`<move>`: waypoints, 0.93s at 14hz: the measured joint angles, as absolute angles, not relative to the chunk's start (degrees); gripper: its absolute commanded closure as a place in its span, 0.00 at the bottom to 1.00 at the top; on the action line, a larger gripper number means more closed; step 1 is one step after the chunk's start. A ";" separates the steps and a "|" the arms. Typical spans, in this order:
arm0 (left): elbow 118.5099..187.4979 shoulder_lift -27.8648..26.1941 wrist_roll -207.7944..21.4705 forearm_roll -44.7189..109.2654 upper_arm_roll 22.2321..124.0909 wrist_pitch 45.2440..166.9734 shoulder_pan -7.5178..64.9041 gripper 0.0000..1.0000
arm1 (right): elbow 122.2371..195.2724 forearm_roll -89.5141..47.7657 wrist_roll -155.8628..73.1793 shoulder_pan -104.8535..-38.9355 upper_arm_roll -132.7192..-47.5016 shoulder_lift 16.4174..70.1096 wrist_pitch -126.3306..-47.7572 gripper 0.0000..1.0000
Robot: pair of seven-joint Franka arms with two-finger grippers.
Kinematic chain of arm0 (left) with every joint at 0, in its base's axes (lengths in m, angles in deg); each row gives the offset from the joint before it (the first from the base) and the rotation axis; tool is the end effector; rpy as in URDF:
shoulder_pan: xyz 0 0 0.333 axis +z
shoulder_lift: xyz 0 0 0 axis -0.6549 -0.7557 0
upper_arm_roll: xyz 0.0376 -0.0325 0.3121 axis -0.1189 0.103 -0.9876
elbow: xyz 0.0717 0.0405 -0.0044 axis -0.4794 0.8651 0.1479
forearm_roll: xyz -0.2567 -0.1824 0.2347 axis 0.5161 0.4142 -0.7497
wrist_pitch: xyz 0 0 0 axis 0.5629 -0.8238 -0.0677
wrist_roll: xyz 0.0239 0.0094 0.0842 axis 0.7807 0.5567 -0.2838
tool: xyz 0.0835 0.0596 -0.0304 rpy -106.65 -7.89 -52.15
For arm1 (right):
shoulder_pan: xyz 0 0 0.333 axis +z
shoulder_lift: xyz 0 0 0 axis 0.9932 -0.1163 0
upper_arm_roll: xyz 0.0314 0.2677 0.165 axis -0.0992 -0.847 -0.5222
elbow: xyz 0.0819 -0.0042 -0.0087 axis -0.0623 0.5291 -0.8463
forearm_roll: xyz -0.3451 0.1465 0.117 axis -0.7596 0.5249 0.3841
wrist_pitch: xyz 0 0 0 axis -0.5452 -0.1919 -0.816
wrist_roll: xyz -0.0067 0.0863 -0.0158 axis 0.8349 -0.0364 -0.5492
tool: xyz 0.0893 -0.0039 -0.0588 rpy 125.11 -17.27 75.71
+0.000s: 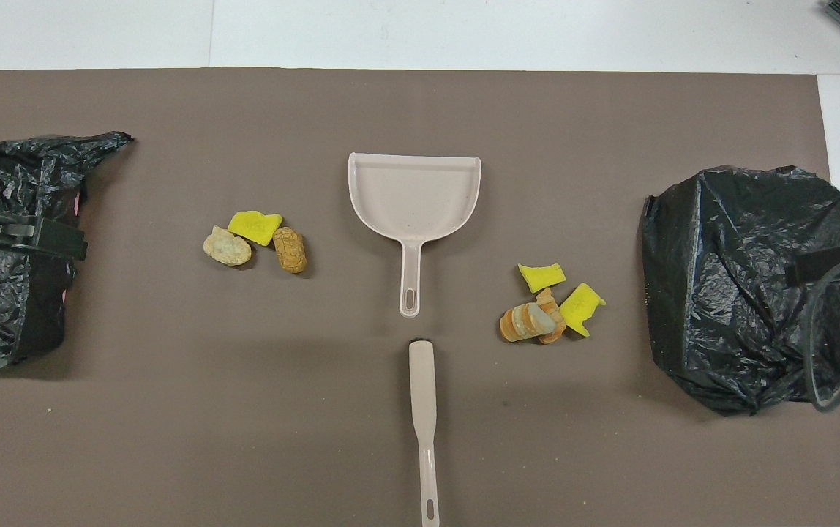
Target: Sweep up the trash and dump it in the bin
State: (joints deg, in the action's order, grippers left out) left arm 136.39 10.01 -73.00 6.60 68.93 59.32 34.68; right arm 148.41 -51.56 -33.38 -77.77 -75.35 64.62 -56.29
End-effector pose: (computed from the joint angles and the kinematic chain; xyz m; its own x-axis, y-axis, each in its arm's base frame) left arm 0.5490 -0.0474 0.6147 0.9855 -0.1696 -0.0027 -0.1696 -0.9855 -0.0071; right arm 0.5144 -0.0223 0.6500 0.9994 -0.0321 -0.0106 -0.0322 -0.9994 -0.0123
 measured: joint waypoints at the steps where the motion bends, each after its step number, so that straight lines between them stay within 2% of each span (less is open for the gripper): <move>1: 136.42 10.03 -73.00 6.60 68.93 59.31 34.68 0.00 | 148.41 -51.56 -33.38 -77.77 -75.35 64.62 -56.29 0.00; 13: 137.15 10.57 -73.03 6.60 68.91 59.30 34.68 0.00 | 148.41 -51.56 -33.38 -77.77 -75.35 64.62 -56.29 0.00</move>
State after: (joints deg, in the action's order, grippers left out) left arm 137.15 10.57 -73.03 6.60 68.91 59.30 34.68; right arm 148.41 -51.56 -33.38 -77.77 -75.35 64.62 -56.29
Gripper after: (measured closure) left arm 0.000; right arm 0.000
